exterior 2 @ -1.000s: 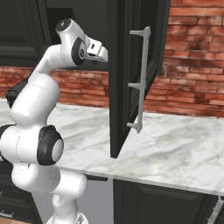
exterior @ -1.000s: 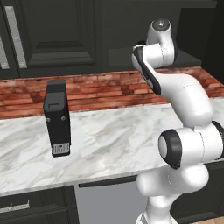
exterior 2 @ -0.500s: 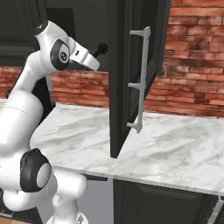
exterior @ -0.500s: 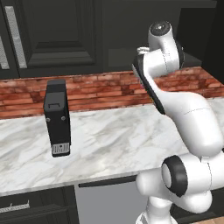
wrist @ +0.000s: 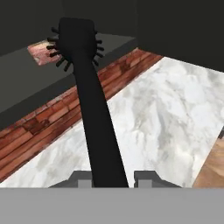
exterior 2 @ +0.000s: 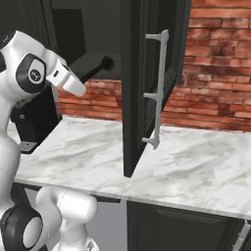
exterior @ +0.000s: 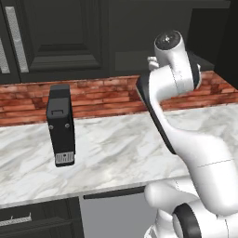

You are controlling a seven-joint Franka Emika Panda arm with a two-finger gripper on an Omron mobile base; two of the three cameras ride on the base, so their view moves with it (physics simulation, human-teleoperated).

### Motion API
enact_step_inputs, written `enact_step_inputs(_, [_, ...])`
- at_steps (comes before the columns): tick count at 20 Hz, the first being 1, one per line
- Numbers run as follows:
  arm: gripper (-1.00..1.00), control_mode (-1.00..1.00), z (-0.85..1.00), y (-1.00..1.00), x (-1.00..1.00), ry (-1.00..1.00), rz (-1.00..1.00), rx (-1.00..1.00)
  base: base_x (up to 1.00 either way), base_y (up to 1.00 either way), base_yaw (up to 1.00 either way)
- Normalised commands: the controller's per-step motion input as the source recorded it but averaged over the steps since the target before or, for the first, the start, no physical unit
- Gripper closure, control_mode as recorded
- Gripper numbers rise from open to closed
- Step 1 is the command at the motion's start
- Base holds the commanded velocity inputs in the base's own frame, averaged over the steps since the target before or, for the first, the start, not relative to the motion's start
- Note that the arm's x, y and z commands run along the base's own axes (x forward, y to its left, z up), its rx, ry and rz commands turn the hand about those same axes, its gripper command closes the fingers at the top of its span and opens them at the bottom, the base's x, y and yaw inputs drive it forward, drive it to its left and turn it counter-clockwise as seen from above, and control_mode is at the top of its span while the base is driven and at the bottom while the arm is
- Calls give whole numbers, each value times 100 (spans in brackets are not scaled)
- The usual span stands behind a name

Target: Locate and retrieve the dish brush and bar soap from the cabinet. Place them next to the sink.

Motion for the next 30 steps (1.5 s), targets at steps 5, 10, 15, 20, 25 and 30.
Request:
enact_step_inputs(5, [100, -100, 0, 31, -98, -4, -15, 5, 0, 0, 0])
enact_step_inputs(10, [100, -100, 0, 30, -100, -4, -14, 6, 0, 0, 0])
enact_step_inputs(15, [100, -100, -4, 33, -100, -4, -13, 7, 0, 0, 0])
enact_step_inputs(20, [100, -100, -15, 24, -92, -2, -12, 5, 0, 0, 0])
enact_step_inputs(25, [100, -100, -16, 14, -85, -1, -11, 5, 0, 0, 0])
enact_step_inputs(30, [100, -100, -1, 0, -3, 0, 0, 0, 0, 0, 0])
